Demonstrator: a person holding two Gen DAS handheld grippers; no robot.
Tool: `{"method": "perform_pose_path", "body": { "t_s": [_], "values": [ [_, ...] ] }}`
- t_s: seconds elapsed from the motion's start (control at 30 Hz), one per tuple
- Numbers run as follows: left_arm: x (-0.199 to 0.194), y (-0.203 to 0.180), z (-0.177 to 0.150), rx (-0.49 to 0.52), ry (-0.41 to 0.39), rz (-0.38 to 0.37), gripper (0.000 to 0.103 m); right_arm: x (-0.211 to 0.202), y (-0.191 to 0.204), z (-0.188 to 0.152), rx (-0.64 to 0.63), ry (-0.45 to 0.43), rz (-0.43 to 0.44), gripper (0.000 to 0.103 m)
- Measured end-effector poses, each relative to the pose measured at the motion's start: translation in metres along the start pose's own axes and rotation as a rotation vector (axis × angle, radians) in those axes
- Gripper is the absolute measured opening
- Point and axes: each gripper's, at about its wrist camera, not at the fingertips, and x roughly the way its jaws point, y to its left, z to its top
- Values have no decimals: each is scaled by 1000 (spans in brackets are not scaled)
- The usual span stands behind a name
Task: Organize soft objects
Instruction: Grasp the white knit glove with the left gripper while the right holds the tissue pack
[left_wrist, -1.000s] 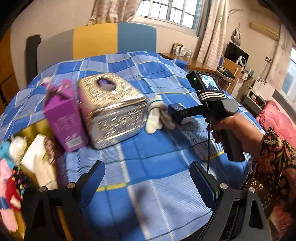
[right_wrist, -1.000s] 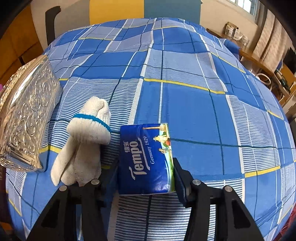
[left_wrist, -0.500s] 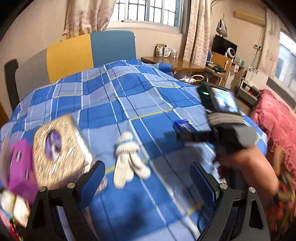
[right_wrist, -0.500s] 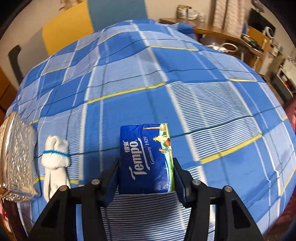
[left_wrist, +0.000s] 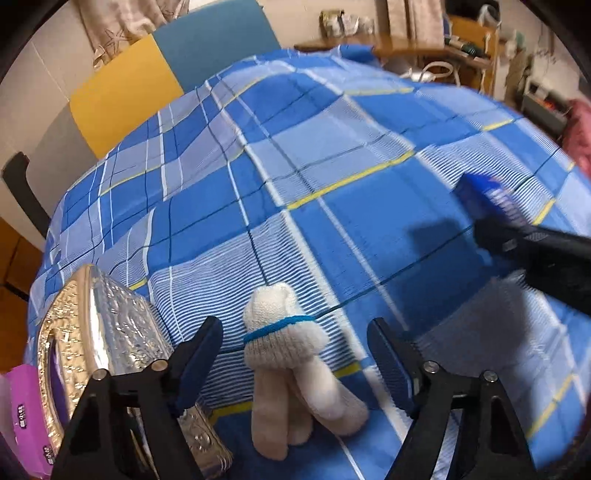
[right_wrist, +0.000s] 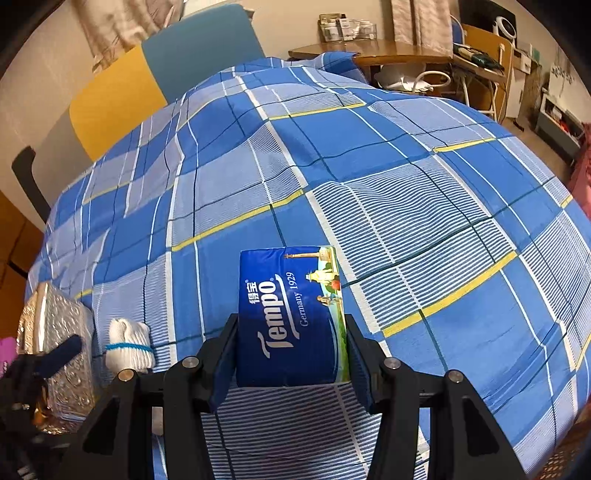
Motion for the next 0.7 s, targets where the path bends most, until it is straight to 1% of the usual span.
{"method": "perform_pose_path", "body": {
  "t_s": [0.03,0.07,0.1,0.13,0.17,0.2,0.23,0.27,0.3,0.37,0.43,0.47,0.5,0.57,0.6,0.63,0.67,0.7],
  "values": [
    [6,-1,-1,0,19,6,74,0,-1,0,8,0,4,53],
    [12,-2,-3,0,38,8,67,-1,-2,1,18,1,13,53],
    [16,-3,-3,4,49,6,65,0,-3,1,24,2,20,53],
    [20,-5,-6,17,48,32,61,0,-3,1,30,4,26,53],
    [20,-6,-8,21,39,45,53,0,-3,1,33,4,33,53],
    [21,-6,-10,16,23,49,49,0,-3,1,32,6,34,53],
    [20,-5,-12,8,11,42,48,0,-2,1,30,5,34,53],
    [17,-3,-14,-8,-7,26,44,-1,-1,1,30,3,35,53],
    [14,-2,-15,-20,-21,3,43,-1,-1,1,29,1,38,53],
    [3,-1,-21,-49,-70,-115,40,-3,-1,1,32,-3,38,53],
    [-9,-6,-26,-43,-123,-166,40,-4,-3,2,40,-6,40,53],
    [-13,-10,-29,-26,-139,-179,41,-4,-4,1,44,-7,41,53],
    [-13,-15,-30,-9,-134,-182,42,-5,-5,1,49,-9,39,53],
    [-11,-24,-32,12,-125,-168,47,-5,-6,1,52,-9,39,53],
    [-8,-25,-31,12,-117,-164,51,-5,-6,1,53,-9,38,53],
    [-4,-25,-32,-3,-99,-165,60,-5,-6,1,53,-8,36,53],
    [-2,-21,-31,-25,-88,-170,67,-4,-6,1,52,-6,35,53],
    [1,-19,-32,-48,-78,-175,68,-4,-6,0,52,-4,37,53]
  ]
}}
